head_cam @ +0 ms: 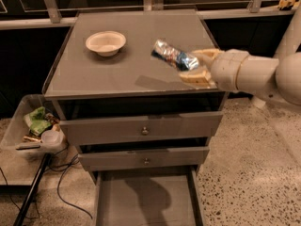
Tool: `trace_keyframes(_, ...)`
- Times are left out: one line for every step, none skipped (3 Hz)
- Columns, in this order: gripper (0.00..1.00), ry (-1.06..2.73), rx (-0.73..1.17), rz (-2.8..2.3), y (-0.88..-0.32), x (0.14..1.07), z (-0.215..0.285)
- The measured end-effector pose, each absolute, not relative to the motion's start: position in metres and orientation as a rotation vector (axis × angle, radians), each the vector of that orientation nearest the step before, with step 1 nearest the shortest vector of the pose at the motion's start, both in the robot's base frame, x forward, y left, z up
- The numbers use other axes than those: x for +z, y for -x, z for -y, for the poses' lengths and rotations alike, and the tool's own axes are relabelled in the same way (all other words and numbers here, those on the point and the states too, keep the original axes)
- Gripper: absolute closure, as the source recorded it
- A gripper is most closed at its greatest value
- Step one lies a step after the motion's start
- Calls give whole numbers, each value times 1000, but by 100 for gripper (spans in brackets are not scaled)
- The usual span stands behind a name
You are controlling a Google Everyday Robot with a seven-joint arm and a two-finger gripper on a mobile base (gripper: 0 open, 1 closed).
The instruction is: Pick redbull can from bottom drawer and place on counter
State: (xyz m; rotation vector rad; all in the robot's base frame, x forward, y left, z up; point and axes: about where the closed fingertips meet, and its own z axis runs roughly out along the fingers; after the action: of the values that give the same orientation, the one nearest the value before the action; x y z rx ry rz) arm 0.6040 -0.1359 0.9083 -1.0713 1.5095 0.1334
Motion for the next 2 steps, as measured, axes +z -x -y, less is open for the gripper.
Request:
trace_keyframes(100, 890, 78, -1558, -643, 945, 146)
trace_keyframes(100, 813, 60, -1569, -664, 971, 148)
